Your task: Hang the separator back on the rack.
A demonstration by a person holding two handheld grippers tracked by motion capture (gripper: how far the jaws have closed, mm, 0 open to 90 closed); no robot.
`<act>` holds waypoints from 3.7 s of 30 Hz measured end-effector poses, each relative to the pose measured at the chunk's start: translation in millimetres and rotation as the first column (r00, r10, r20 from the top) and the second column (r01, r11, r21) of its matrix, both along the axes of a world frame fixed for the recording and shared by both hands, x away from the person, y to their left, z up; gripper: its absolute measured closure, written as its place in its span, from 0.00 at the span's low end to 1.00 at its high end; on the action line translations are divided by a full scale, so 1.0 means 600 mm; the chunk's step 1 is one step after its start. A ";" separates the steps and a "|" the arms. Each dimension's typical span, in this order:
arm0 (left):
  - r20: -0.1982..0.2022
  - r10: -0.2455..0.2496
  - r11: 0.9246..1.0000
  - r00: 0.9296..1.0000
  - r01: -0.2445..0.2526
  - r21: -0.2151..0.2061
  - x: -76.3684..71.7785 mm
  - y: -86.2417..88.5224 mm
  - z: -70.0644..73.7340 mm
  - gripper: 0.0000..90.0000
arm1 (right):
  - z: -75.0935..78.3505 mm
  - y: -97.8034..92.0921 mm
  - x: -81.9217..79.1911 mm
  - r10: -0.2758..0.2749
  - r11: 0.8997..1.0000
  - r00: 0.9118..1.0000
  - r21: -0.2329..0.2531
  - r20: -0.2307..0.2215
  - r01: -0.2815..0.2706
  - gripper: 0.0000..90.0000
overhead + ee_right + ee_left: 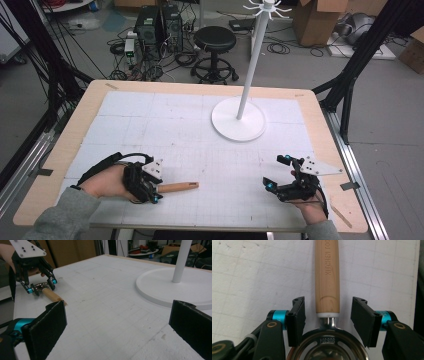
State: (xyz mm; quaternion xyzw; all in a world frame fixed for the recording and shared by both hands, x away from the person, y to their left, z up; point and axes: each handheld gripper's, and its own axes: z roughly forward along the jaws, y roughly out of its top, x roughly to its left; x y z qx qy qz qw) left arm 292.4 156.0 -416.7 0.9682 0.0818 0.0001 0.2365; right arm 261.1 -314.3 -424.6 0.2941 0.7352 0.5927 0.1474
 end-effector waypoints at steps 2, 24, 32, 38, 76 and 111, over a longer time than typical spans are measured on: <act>0.001 -0.003 1.000 1.000 0.003 0.003 0.001 0.001 0.000 0.51 | -0.001 0.001 0.000 0.001 1.000 1.000 -0.003 -0.005 -0.001 0.01; 0.004 0.011 1.000 1.000 -0.012 0.020 0.000 0.003 0.001 0.61 | -0.002 0.003 -0.001 0.008 1.000 1.000 -0.005 -0.002 -0.008 0.01; 0.004 0.024 0.999 1.000 -0.024 0.021 0.001 0.001 0.002 0.67 | -0.002 0.003 -0.001 0.010 1.000 1.000 -0.005 -0.004 -0.010 0.01; 0.012 0.006 1.000 1.000 -0.007 0.019 -0.001 0.000 0.002 0.76 | -0.002 0.003 -0.001 0.007 1.000 1.000 -0.005 -0.006 -0.007 0.01; 0.041 0.019 0.999 0.999 -0.017 -0.044 -0.012 0.015 0.021 0.77 | 0.000 0.002 -0.001 -0.004 1.000 1.000 -0.009 0.006 0.005 0.01; 0.040 0.142 0.934 0.989 -0.120 -0.337 -0.010 0.024 0.050 0.77 | 0.006 0.014 -0.005 0.021 1.000 1.000 0.007 0.009 -0.021 0.01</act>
